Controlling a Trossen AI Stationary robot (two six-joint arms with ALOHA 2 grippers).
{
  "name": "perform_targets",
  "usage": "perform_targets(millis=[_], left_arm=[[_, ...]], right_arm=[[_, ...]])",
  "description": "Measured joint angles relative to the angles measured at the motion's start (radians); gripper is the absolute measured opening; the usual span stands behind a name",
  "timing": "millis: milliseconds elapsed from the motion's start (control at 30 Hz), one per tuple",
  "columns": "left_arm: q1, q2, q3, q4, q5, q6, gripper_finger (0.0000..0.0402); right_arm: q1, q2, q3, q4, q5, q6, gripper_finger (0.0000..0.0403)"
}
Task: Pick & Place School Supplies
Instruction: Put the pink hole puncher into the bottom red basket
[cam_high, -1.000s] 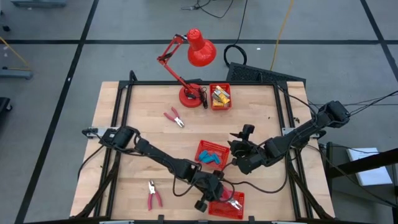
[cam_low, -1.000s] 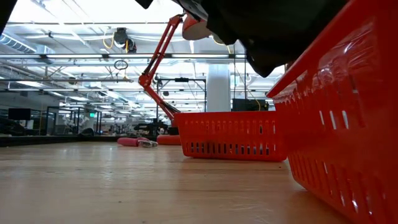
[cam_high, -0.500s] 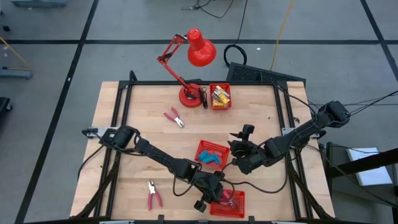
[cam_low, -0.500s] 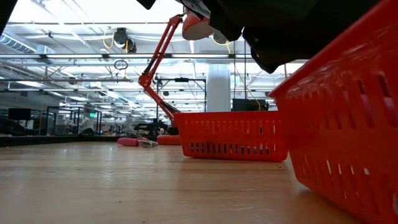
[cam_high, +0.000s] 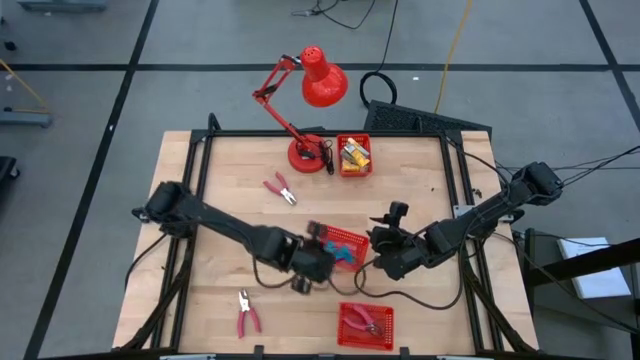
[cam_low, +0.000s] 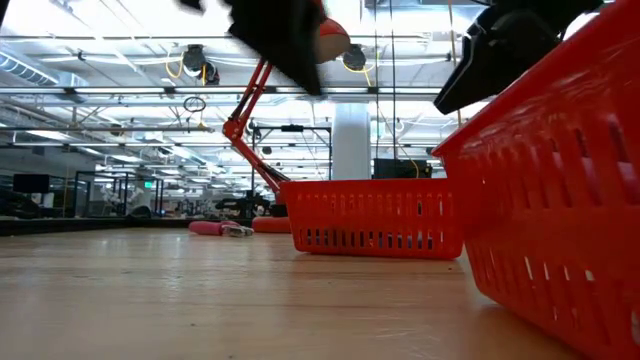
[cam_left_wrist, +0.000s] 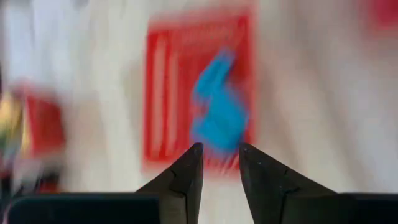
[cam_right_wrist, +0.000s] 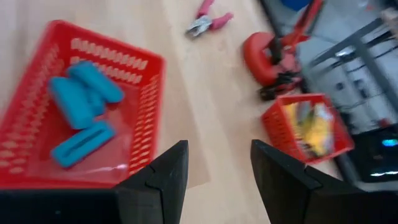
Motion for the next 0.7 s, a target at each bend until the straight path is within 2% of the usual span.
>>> perform_targets(millis=[100, 267, 500, 700], left_arm=[[0.034, -0.047, -0.09, -0.074, -0.009, -0.073, 0.0109], [0.071, -0.171, -0.344, -0.002, 0.016, -0.164, 0.0127], [0.192, -0.412, -0.671, 0.226, -0.013, -0.196, 0.0197], [0.384, -0.515, -0.783, 0.254, -0.026, -0.156, 0.0254]], right_arm=[[0.002, 0.0, 0.0, 0.015, -0.033, 0.004, 0.0164], [0.017, 0.0, 0.0, 0.044, -0.052, -0.011, 0.0164], [0.006, 0.0, 0.0, 0.07, -0.138, -0.056, 0.0165], [-0.007, 0.0, 0.0, 0.084, -0.161, -0.086, 0.0173]])
